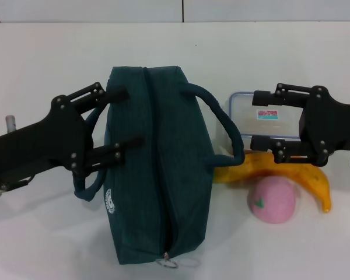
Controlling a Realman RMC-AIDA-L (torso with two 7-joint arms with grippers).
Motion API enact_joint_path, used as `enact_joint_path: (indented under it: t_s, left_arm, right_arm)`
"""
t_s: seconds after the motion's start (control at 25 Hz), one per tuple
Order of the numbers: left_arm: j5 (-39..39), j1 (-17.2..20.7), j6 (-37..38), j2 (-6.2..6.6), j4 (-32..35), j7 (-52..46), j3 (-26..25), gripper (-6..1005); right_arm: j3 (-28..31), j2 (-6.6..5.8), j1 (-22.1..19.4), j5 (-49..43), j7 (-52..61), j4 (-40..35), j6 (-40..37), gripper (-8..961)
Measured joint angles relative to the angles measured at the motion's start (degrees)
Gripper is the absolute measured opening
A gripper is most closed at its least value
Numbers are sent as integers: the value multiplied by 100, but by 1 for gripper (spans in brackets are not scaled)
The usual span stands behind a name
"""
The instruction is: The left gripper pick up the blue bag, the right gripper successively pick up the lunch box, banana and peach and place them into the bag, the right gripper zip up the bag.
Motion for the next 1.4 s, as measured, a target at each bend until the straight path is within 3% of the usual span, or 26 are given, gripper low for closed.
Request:
enact_joint_path:
  t_s: [0.6,0.72,0.84,1.0,1.24,1.4]
  left_arm:
    - [-34,7,-4,-40,18,-343,0,718]
    - [-44,-64,-3,49,16,-769,1,714]
    - [-47,-148,-1,252,11,-1370,0,709]
    - [-79,-196,6,416,20,-1784,0,704]
    - [-622,-272,4,501,-127,-2528,0,695]
    - [-530,-362,6,520,-418,-2847,0,689]
  right_arm:
    - [0,7,0,-21,-14,-2,-41,726]
    - [0,7,2,-21,5,-2,-43,726]
    - [0,7,0,-21,18,-2,-43,726]
    - [0,7,-69,-21,-2,-12,-46,725]
    - [0,9,-111,-20,-14,-20,-48,725]
    - [0,14,-119,-20,-14,-20,-48,725]
